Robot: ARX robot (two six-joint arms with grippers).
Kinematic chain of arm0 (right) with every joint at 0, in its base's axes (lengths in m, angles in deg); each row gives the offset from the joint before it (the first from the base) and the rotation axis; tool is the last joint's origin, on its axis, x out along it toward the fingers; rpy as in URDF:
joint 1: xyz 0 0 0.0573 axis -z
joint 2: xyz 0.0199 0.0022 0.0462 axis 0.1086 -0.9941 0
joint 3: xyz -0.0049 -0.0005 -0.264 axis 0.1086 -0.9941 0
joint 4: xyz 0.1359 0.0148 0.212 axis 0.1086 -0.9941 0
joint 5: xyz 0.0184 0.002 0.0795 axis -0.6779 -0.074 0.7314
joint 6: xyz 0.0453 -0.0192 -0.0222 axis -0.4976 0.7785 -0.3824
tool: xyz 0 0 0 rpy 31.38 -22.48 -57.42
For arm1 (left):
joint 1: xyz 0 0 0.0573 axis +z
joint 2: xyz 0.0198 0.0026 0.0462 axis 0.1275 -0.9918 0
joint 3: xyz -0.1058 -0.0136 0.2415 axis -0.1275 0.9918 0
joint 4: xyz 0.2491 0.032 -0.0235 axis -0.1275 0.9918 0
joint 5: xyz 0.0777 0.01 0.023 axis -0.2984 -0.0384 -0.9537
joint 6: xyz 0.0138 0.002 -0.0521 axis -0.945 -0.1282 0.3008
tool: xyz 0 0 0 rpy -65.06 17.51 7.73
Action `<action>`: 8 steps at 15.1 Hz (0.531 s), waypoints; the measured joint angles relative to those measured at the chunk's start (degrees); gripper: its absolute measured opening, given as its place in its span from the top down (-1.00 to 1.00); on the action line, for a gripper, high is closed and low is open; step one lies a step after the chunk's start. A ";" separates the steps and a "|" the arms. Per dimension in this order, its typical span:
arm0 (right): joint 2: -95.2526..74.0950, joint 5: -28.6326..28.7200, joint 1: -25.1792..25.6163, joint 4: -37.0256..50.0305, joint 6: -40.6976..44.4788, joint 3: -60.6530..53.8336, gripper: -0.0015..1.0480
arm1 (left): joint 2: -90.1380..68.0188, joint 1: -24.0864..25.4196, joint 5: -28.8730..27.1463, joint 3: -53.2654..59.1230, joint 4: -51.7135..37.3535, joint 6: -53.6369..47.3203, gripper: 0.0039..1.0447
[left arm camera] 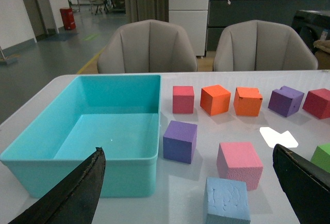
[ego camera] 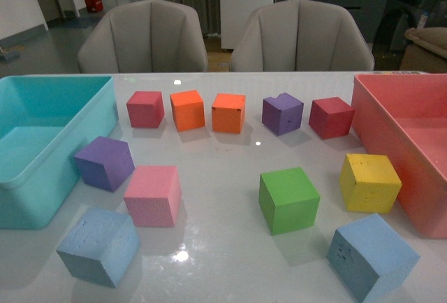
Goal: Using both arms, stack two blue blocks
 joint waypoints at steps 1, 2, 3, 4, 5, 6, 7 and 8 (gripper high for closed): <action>0.00 0.00 0.00 0.00 0.00 0.00 -0.87 | 0.00 0.00 0.00 0.00 0.00 0.00 -0.88; 0.00 0.00 0.00 0.00 0.00 0.00 -0.87 | 0.00 0.00 0.00 0.00 -0.02 0.00 -0.88; 0.00 0.00 0.00 0.00 0.00 0.00 -0.87 | 0.00 0.00 0.00 0.00 0.00 0.00 -0.88; 0.00 0.00 0.00 0.00 0.00 0.00 -0.87 | 0.00 0.00 0.00 0.00 0.00 0.00 -0.88; 0.00 0.00 0.00 0.00 0.00 0.00 -0.87 | 0.00 0.00 0.00 0.00 -0.02 0.00 -0.88; 0.00 0.00 0.00 0.00 0.00 0.00 -0.87 | 0.00 0.00 0.00 0.00 0.00 0.00 -0.88; 0.00 0.00 0.00 0.00 0.00 0.00 -0.87 | 0.00 0.00 0.00 0.00 0.00 0.00 -0.88; 0.00 0.00 0.00 0.00 0.00 0.00 -0.87 | 0.00 0.00 0.00 0.00 0.00 0.00 -0.88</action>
